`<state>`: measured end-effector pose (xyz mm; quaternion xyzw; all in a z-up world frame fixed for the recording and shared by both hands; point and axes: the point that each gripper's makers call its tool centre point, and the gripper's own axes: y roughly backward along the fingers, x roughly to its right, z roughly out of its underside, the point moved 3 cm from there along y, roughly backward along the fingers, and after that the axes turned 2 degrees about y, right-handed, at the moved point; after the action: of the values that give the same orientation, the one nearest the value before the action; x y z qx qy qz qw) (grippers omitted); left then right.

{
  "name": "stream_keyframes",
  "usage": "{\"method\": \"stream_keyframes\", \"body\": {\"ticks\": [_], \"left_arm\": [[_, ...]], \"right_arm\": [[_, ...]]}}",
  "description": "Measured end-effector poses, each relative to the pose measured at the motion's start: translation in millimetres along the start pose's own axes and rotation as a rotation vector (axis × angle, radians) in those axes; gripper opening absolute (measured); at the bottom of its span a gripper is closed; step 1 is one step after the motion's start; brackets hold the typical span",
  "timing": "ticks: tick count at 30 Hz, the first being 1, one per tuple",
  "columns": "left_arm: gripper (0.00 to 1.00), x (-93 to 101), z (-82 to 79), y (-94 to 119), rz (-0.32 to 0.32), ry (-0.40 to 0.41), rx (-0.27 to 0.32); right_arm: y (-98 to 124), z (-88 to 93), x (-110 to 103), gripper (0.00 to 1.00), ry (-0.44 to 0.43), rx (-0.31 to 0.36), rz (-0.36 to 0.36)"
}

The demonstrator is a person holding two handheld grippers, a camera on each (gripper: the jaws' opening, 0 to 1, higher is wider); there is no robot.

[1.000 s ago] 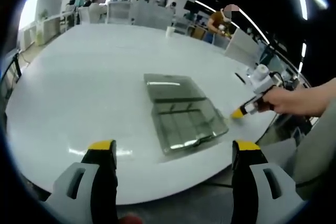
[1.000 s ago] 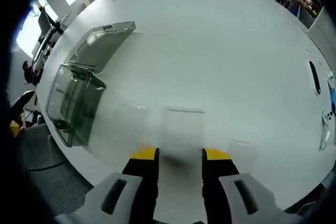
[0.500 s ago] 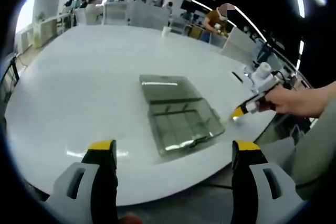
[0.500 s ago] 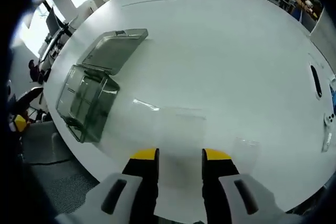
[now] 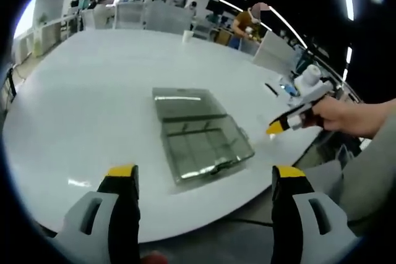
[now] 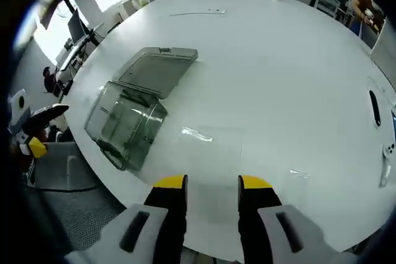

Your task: Insert the divider into the dual guide fixture by aligning both edges with the guide slots and pushing it downward to the bottom, including one-sided entry, uneven engagement, binding, and posture correction.

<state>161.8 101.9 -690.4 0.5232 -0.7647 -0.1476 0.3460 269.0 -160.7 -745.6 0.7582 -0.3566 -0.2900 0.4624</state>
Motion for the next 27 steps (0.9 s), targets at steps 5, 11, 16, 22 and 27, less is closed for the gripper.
{"method": "stream_keyframes", "body": {"ticks": [5,11,16,22,27], "left_arm": [[0.84,8.9,-3.3,-5,0.025,-0.008,0.005],[0.81,21.7,-10.2,-9,0.061,-0.031,0.02],[0.79,32.0,-14.4,-11,0.086,-0.054,0.027],[0.75,41.8,-17.2,-11,0.115,-0.066,0.039],[0.72,52.4,-21.9,-13,0.139,-0.074,0.052]], "right_arm": [[8,-2.1,-11,0.27,0.025,0.02,-0.016],[18,-6.6,-24,0.27,0.05,0.049,-0.034],[25,-8.5,-33,0.27,0.075,0.069,-0.044],[30,-6.7,-43,0.27,0.098,0.082,-0.059],[35,-8.3,-53,0.27,0.114,0.099,-0.074]]}}
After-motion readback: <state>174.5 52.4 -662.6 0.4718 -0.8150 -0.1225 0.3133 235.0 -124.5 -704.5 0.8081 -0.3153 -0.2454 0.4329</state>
